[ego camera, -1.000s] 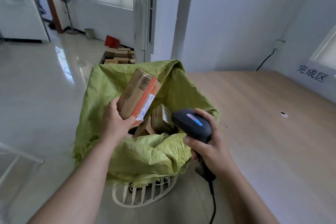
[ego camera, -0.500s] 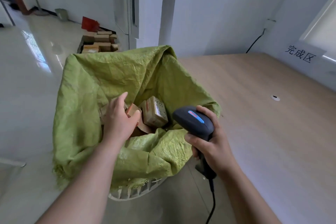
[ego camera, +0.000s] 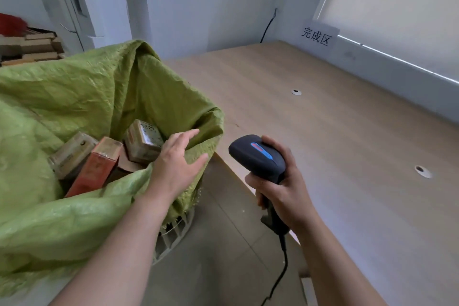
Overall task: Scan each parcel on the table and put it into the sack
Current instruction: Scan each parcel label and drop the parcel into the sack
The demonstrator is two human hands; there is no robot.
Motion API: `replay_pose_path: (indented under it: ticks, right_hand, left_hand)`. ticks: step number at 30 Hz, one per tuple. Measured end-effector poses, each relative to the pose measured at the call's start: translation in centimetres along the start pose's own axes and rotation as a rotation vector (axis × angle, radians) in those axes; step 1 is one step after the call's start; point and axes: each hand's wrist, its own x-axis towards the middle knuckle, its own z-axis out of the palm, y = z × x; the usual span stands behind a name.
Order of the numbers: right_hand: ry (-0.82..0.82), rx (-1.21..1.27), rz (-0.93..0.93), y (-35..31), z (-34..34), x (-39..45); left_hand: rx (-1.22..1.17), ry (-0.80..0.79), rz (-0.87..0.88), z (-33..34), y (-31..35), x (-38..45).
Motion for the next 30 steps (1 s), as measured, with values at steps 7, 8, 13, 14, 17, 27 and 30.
replay_pose_path:
  ticks: [7, 8, 13, 14, 17, 27, 30]
  right_hand:
    - [0.126, 0.010, -0.017, -1.2, -6.8, -6.9]
    - [0.145, 0.013, -0.024, -1.4, -7.9, -8.2]
    - [0.249, -0.013, -0.034, -2.2, -13.7, -15.6]
    - [0.274, -0.023, -0.031, -2.2, -14.7, -17.1]
    - [0.342, -0.041, -0.022, -2.2, -17.8, -21.7]
    - [0.527, -0.067, -0.030, -2.4, -26.4, -34.0]
    - [0.592, -0.062, -0.038, -2.5, -28.3, -36.4]
  left_hand:
    - [-0.001, -0.116, 0.135, 5.1, 6.5, -4.0]
    - [0.005, -0.130, 0.153, 6.0, 7.5, -4.8]
    - [-0.012, -0.226, 0.246, 11.0, 13.0, -10.3]
    - [-0.018, -0.254, 0.259, 12.0, 14.0, -11.5]
    - [-0.034, -0.305, 0.306, 15.0, 16.7, -14.8]
    - [-0.109, -0.432, 0.473, 23.6, 24.1, -24.6]
    - [-0.112, -0.484, 0.525, 25.9, 26.0, -26.5]
